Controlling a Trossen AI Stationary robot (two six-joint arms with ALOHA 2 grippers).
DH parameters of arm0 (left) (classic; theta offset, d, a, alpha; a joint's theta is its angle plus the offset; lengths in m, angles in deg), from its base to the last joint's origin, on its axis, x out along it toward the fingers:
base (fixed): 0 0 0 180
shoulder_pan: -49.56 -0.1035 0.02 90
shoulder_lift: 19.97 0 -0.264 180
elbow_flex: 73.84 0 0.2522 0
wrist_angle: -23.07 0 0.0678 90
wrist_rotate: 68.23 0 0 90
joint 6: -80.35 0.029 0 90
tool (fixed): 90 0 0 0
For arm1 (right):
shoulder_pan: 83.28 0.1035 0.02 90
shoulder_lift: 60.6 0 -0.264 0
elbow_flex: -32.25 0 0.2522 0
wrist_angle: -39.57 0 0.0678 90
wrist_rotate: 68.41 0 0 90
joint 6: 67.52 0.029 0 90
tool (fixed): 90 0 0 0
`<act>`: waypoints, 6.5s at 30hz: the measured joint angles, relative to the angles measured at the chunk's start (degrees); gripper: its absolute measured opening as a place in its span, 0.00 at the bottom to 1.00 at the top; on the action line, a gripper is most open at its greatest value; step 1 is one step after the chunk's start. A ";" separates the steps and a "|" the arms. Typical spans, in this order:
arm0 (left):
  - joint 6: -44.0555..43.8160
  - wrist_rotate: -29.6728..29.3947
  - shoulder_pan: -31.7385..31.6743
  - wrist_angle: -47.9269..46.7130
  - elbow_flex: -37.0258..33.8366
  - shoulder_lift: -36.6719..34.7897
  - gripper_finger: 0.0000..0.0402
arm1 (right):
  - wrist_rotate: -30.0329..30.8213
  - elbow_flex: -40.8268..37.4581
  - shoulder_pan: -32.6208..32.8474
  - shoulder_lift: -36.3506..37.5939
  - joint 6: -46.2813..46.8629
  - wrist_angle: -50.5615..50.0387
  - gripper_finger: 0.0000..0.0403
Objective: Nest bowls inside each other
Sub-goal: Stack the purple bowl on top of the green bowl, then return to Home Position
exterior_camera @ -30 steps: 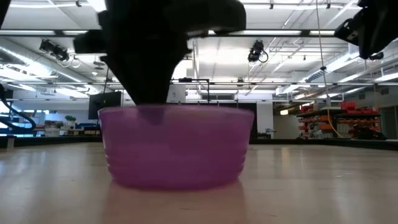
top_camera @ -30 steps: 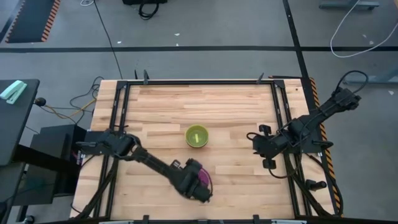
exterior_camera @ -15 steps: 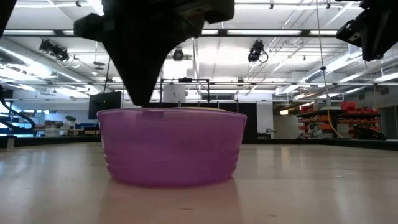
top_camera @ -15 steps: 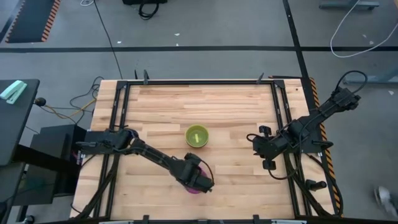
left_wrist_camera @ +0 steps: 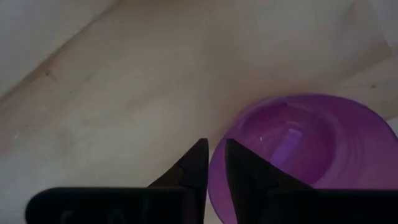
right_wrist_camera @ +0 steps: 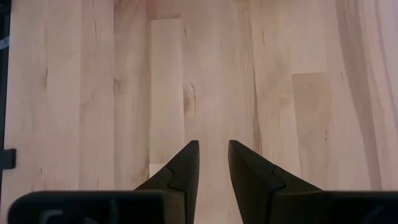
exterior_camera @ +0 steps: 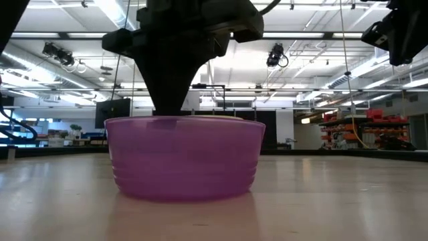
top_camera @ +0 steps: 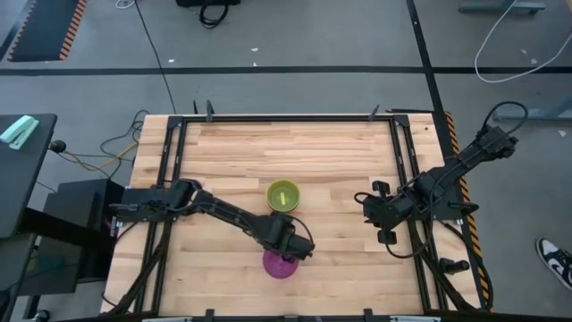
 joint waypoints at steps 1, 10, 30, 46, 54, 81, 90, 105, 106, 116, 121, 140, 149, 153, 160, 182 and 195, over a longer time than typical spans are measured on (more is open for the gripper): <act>0.21 0.63 -0.11 0.13 -0.02 0.02 0.16 | 0.00 0.00 0.00 0.00 -0.02 0.00 0.23; 1.89 1.12 -1.29 1.15 -0.06 0.08 0.19 | 0.00 0.00 0.00 0.00 -0.08 -0.02 0.23; 3.34 4.91 -2.06 4.65 -2.61 0.96 0.20 | 0.00 0.00 3.39 0.00 0.52 0.00 0.23; 4.85 6.76 -2.60 7.33 -4.57 0.98 0.15 | 0.01 0.00 3.61 0.00 0.50 0.22 0.23; 5.67 6.56 -3.26 7.37 -4.52 0.83 0.03 | 0.04 0.00 3.61 0.00 0.40 0.20 0.23; 8.48 -2.55 -6.90 6.05 -4.44 -9.69 0.02 | 2.14 0.00 3.63 -0.02 -0.52 0.13 0.23; 12.33 -6.08 -14.43 2.39 -4.42 -12.24 0.02 | 2.11 -2.44 3.65 -0.02 0.23 0.20 0.23; 20.45 -3.98 -23.79 -2.12 -4.44 -12.90 0.02 | 1.05 -4.98 8.81 0.00 4.92 0.20 0.23; 20.51 -3.90 -24.08 -2.42 -4.45 -12.96 0.02 | 1.06 -4.98 9.26 0.00 5.03 0.20 0.23; 21.37 -0.40 -25.82 -1.12 -4.44 -13.16 0.02 | 1.49 -5.00 11.84 0.00 7.97 0.21 0.23; 21.42 -0.38 -26.09 -1.09 -4.49 -13.14 0.02 | 1.69 -5.01 13.04 0.00 8.54 0.57 0.23; 22.88 3.91 -28.33 6.71 -10.80 -13.05 0.02 | 3.57 -5.01 16.02 0.00 10.56 0.67 0.23; 21.80 6.57 -28.39 8.01 -13.92 -13.09 0.02 | 3.65 -5.01 16.02 0.00 10.86 0.68 0.23; 21.84 8.73 -28.72 11.86 -17.48 -13.05 0.02 | 3.67 -5.01 16.02 0.00 10.82 0.68 0.23; 22.78 9.31 -28.83 13.56 -17.94 -13.14 0.02 | 3.74 -5.01 16.02 0.00 10.60 0.91 0.23; 24.26 9.10 -27.91 18.32 -17.77 -16.45 0.19 | 4.28 -5.01 16.02 0.00 10.55 1.07 0.23; 31.91 -1.92 -22.72 21.64 -17.59 -22.79 0.16 | 4.66 -5.01 16.01 0.83 5.66 3.63 0.23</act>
